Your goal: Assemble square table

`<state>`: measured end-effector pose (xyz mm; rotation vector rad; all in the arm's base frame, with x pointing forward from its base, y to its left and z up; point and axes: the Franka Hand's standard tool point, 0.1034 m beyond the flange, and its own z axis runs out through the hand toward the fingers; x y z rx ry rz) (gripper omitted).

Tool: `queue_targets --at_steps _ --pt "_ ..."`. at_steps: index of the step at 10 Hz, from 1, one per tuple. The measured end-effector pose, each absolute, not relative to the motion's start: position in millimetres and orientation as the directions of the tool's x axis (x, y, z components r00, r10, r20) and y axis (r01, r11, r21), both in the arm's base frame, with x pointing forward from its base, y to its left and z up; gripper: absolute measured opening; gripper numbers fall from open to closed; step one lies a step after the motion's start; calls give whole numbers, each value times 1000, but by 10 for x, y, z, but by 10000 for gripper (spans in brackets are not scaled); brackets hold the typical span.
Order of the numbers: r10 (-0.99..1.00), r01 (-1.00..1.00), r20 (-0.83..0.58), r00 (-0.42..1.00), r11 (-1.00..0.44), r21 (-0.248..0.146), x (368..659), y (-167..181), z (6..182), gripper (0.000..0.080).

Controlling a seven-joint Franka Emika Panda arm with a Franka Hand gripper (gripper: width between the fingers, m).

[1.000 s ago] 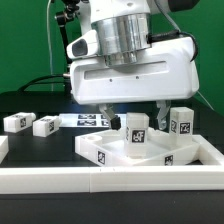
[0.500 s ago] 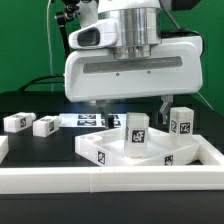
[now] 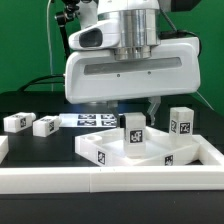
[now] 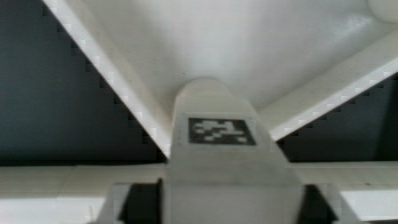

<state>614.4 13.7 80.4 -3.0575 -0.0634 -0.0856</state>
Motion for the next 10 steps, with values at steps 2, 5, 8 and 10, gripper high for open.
queue_targets --at_steps 2,5,8,10 --pt "30 34 57 998 -996 -82 6143 138 803 289" --pt "-131 -126 43 990 -988 -93 6143 146 803 289" --pt "-448 -445 3 894 -888 -117 6129 226 791 290" --pt "-609 -607 -31 793 -783 -134 6125 261 786 290"
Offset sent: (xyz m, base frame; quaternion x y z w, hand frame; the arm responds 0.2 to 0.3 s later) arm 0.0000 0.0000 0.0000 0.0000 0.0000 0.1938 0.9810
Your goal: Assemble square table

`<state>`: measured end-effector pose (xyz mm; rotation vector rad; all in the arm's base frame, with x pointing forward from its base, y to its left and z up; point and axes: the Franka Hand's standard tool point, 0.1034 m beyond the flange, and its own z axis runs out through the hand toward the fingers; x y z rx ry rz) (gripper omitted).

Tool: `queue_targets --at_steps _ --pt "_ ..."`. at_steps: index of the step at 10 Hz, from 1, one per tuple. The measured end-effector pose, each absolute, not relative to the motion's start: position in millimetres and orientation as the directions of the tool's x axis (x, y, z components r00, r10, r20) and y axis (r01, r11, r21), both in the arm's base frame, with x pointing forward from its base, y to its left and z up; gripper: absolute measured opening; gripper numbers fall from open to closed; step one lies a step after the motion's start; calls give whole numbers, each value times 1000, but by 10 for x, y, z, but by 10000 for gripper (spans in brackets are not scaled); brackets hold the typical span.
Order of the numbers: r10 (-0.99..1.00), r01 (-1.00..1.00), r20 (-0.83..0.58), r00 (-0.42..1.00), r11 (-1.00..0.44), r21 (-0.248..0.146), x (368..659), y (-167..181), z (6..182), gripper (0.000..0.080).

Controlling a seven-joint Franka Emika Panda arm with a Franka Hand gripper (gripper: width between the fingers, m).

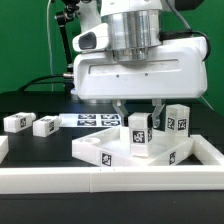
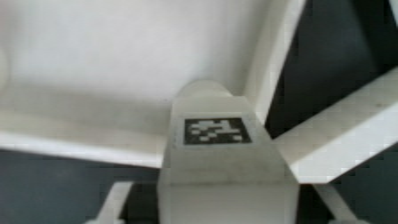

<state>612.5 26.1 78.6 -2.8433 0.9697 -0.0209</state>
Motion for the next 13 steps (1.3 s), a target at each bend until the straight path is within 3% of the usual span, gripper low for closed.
queue_targets --at_steps 4,7,11,13 --pt "-869 -872 -93 487 -476 -117 6124 346 780 290" --pt "-954 -961 -134 269 -257 -96 6115 432 776 290" --pt "-977 -991 -176 116 -103 -85 6118 459 773 290" --pt "-978 -992 -177 109 -96 -84 6118 476 773 291"
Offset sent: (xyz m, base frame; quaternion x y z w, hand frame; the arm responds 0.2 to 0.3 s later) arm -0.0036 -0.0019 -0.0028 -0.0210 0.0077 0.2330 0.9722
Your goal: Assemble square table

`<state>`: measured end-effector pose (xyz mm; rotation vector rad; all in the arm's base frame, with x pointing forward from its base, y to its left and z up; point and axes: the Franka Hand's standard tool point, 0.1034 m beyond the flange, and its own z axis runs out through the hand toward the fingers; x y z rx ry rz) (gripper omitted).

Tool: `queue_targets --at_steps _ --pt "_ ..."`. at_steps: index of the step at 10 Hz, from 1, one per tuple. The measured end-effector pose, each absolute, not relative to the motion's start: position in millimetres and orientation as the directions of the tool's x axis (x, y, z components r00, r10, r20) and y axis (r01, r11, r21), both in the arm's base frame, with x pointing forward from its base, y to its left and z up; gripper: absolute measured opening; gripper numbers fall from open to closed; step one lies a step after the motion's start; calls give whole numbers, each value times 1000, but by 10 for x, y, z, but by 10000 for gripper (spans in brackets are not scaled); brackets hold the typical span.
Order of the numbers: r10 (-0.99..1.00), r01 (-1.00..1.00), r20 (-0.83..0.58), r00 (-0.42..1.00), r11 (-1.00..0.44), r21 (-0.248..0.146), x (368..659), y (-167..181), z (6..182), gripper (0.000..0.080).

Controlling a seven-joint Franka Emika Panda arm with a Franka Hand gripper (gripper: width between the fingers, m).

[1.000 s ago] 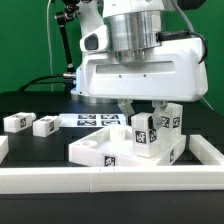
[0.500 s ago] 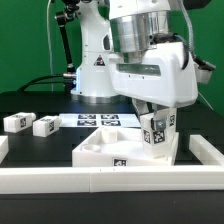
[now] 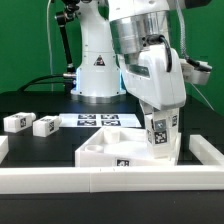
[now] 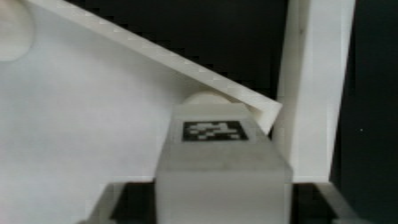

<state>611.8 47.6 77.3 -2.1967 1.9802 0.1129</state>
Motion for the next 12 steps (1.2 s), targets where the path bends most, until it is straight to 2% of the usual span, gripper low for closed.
queue_targets --at_steps 2,3,6,9,10,12 --pt "-960 -973 -168 222 -207 -103 6110 510 766 602" --pt "-957 -970 -169 235 -220 -105 6106 549 765 635" --pt "-831 -840 -132 540 -523 -141 6106 606 777 649" --pt "-675 -680 -92 732 -714 -168 6137 606 799 649" --pt "-600 -603 -68 797 -781 -163 6139 598 800 649" --pt "-483 -484 -40 875 -866 -128 6133 597 807 649"
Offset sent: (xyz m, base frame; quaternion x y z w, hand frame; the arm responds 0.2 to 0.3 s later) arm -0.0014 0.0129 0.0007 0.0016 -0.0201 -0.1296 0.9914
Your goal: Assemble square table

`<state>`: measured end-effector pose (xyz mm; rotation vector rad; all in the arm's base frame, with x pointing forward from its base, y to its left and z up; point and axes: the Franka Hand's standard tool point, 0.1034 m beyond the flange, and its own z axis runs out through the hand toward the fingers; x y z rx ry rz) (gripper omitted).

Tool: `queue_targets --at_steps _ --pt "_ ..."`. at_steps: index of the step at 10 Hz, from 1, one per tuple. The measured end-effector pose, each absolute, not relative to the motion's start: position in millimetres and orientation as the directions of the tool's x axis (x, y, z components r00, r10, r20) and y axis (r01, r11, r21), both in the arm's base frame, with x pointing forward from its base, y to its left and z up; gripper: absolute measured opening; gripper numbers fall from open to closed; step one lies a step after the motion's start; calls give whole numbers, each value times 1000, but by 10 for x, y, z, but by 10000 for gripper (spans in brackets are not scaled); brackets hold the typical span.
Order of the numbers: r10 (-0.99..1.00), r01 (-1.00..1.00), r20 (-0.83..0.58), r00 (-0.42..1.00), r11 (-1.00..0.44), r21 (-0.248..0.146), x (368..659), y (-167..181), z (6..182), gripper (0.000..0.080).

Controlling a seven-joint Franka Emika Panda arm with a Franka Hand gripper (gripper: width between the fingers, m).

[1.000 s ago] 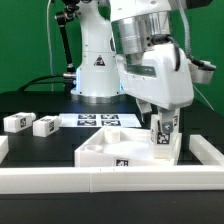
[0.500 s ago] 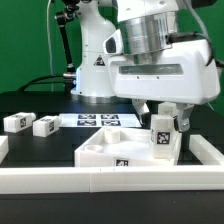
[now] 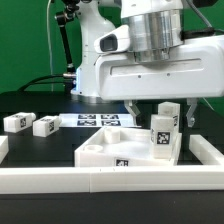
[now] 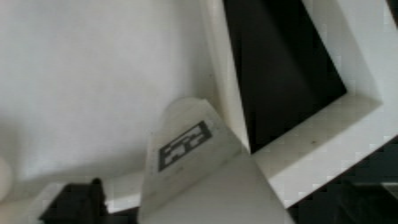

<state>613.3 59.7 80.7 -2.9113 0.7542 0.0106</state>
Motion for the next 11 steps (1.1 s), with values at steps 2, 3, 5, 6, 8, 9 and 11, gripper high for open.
queue_targets --at_steps 2,3,5,6,8,9,11 --pt "-350 -349 -16 937 -932 -99 6129 607 794 649" --pt "-280 -279 -8 960 -955 -99 6127 585 790 649" --pt "-187 -186 4 982 -977 -105 6125 539 776 636" --pt "-194 -193 2 981 -975 -110 6125 488 766 636" --pt "-192 -191 2 981 -975 -110 6124 504 765 287" --pt "-193 -191 2 981 -975 -110 6123 502 764 288" --pt "-218 -217 -1 976 -970 -110 6123 504 764 288"
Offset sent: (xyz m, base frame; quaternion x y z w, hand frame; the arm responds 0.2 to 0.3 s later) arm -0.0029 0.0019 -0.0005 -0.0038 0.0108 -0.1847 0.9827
